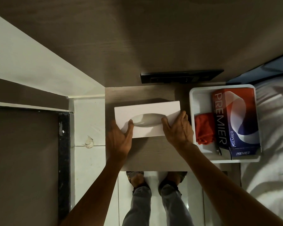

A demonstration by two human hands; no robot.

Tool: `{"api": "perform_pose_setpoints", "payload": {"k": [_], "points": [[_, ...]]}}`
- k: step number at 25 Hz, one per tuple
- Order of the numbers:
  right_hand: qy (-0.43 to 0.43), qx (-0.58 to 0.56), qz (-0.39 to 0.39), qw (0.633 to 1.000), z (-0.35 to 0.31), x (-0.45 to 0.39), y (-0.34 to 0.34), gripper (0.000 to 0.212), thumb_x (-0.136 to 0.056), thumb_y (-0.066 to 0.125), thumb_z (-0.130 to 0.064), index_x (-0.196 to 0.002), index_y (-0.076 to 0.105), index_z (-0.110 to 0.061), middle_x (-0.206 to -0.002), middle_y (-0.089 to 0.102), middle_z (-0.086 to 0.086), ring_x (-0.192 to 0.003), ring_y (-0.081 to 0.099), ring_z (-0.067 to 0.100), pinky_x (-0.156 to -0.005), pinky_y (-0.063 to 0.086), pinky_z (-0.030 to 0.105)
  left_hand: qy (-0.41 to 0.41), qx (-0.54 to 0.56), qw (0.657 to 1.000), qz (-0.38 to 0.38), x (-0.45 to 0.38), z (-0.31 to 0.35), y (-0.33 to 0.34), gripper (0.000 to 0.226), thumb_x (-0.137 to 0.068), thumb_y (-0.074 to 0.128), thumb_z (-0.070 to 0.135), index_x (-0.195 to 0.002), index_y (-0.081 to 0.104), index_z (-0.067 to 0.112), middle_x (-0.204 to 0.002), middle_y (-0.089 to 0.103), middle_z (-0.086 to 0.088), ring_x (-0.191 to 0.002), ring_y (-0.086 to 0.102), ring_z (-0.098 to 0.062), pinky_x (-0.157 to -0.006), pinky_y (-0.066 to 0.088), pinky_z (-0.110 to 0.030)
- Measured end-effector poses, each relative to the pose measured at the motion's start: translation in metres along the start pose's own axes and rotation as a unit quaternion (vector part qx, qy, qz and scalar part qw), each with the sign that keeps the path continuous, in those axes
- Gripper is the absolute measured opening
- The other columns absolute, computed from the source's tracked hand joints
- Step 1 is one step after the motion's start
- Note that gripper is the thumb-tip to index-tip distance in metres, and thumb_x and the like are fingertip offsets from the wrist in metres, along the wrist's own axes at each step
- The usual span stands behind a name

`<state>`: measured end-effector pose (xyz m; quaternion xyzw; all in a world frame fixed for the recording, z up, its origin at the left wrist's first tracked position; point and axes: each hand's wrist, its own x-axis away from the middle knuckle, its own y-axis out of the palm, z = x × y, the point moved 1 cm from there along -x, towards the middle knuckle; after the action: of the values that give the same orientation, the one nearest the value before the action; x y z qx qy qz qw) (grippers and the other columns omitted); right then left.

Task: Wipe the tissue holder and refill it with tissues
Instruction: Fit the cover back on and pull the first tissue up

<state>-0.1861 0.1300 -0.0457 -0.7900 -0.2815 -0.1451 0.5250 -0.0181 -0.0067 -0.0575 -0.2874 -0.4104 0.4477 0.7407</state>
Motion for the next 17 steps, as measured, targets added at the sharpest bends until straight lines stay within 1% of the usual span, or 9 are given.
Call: {"api": "perform_pose_setpoints", "payload": {"k": [3,5,7,9,14,16,17], "points": [[-0.005,-0.002,0.002,1.000,0.0016,-0.0018,-0.0016,0.074,-0.092,0.056,-0.064,-0.141,0.036,-0.012,-0.132,0.056,0.014,-0.117,0.061,0.034,-0.088,0.057,0.047,0.004,0.013,1.000,0.007,0.0005,-0.0006,0.0020,0.068,-0.092,0.064,0.068,-0.133,0.052,0.015,-0.126,0.070,-0.011,-0.109,0.073,-0.035,-0.085,0.059,-0.037],[-0.010,-0.003,0.003,1.000,0.0017,-0.0018,-0.0024,0.075,-0.092,0.056,-0.064,-0.141,0.036,-0.011,-0.132,0.056,0.015,-0.117,0.060,0.034,-0.087,0.055,0.046,0.010,0.023,1.000,0.009,0.0010,-0.0013,0.0020,0.068,-0.091,0.064,0.068,-0.133,0.053,0.016,-0.126,0.070,-0.010,-0.109,0.073,-0.033,-0.081,0.053,-0.030],[-0.014,0.000,0.005,1.000,0.0012,-0.0014,-0.0030,0.077,-0.092,0.056,-0.063,-0.144,0.035,-0.010,-0.135,0.055,0.015,-0.120,0.057,0.035,-0.089,0.053,0.046,0.013,0.039,0.999,0.013,0.0006,-0.0023,0.0022,0.069,-0.090,0.064,0.068,-0.135,0.052,0.017,-0.128,0.070,-0.009,-0.111,0.072,-0.032,-0.081,0.050,-0.028],[-0.017,-0.004,0.008,1.000,0.0009,-0.0009,-0.0040,0.076,-0.092,0.057,-0.062,-0.144,0.035,-0.010,-0.134,0.055,0.015,-0.120,0.057,0.034,-0.089,0.052,0.045,0.016,0.048,0.999,0.012,0.0001,-0.0032,0.0020,0.069,-0.090,0.064,0.068,-0.136,0.052,0.018,-0.128,0.070,-0.007,-0.111,0.072,-0.030,-0.081,0.050,-0.026],[-0.020,-0.024,-0.004,0.999,-0.0009,-0.0008,-0.0066,0.072,-0.092,0.059,-0.061,-0.138,0.035,-0.011,-0.130,0.059,0.014,-0.113,0.063,0.033,-0.084,0.058,0.044,0.024,0.063,0.998,0.018,0.0009,-0.0045,0.0005,0.068,-0.090,0.063,0.070,-0.136,0.049,0.022,-0.128,0.069,-0.003,-0.109,0.071,-0.024,-0.081,0.050,-0.023],[-0.025,-0.024,-0.012,0.999,-0.0021,-0.0033,-0.0074,0.074,-0.092,0.060,-0.061,-0.140,0.034,-0.010,-0.130,0.059,0.015,-0.112,0.065,0.033,-0.085,0.060,0.046,0.027,0.071,0.997,0.022,0.0006,-0.0039,0.0011,0.066,-0.091,0.063,0.069,-0.136,0.049,0.023,-0.127,0.068,-0.003,-0.108,0.071,-0.024,-0.081,0.049,-0.022],[-0.027,-0.020,-0.014,0.999,-0.0026,-0.0051,-0.0078,0.074,-0.092,0.060,-0.060,-0.141,0.034,-0.010,-0.131,0.060,0.015,-0.112,0.065,0.034,-0.084,0.060,0.044,0.029,0.074,0.997,0.024,0.0004,-0.0040,0.0021,0.066,-0.091,0.064,0.068,-0.136,0.049,0.022,-0.127,0.068,-0.003,-0.109,0.072,-0.025,-0.081,0.050,-0.023]]}}
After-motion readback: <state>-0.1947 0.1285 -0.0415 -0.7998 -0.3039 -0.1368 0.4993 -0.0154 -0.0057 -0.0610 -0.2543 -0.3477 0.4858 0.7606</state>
